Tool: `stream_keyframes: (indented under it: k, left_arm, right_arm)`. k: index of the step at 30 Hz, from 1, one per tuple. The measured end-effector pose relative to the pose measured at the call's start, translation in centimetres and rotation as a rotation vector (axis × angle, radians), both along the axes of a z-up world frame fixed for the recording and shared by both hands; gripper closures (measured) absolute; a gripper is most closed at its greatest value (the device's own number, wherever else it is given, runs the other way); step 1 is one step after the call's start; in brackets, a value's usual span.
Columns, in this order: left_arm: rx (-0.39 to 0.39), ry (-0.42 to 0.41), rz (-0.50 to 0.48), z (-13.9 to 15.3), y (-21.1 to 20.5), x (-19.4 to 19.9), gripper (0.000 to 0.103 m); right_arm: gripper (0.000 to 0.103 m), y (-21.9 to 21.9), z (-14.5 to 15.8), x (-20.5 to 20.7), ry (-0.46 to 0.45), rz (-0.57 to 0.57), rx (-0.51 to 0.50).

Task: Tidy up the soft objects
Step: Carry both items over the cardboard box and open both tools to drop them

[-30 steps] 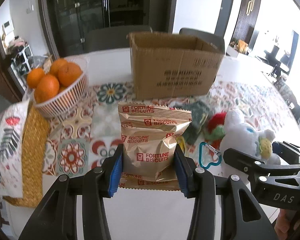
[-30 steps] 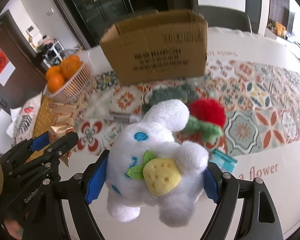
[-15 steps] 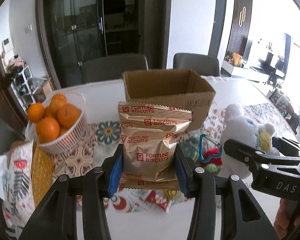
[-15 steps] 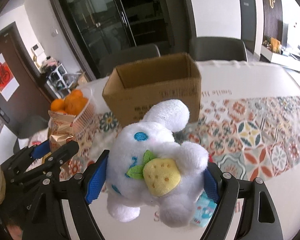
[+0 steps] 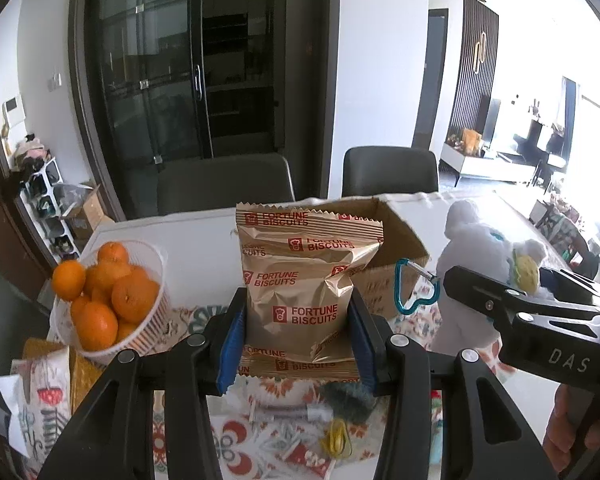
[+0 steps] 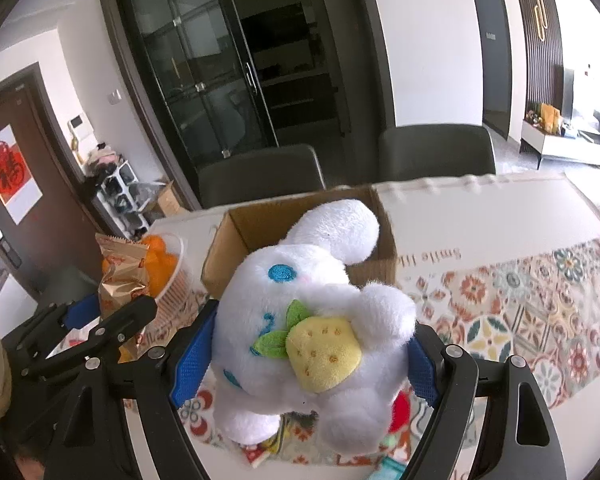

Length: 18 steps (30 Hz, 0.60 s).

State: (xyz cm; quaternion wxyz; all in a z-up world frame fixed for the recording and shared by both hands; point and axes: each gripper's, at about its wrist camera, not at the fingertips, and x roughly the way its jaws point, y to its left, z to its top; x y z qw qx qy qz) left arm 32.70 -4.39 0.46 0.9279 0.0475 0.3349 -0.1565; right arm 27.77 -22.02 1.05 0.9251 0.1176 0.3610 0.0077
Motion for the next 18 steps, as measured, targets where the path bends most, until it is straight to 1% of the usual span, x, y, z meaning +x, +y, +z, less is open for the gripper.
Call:
stream_keyframes:
  k: [3, 9, 13, 18]
  left_arm:
    - [-0.016, -0.004, -0.003, 0.7, -0.5, 1.2, 0.057]
    - [-0.008, -0.009, -0.002, 1.5, -1.3, 3.5, 0.057]
    - [-0.001, -0.005, 0.001, 1.5, -1.6, 5.1, 0.057]
    - [-0.003, 0.031, -0.009, 1.2, -2.1, 7.9, 0.057]
  right_arm:
    - [0.021, -0.7, 0.9, 1.2, -0.016, -0.001, 0.003]
    - [0.021, -1.5, 1.7, 3.3, -0.032, -0.001, -0.024]
    - [0.021, -1.9, 1.9, 5.2, -0.026, 0.009, -0.027]
    - [0.021, -2.2, 1.5, 8.0, 0.003, 0.029, -0.021]
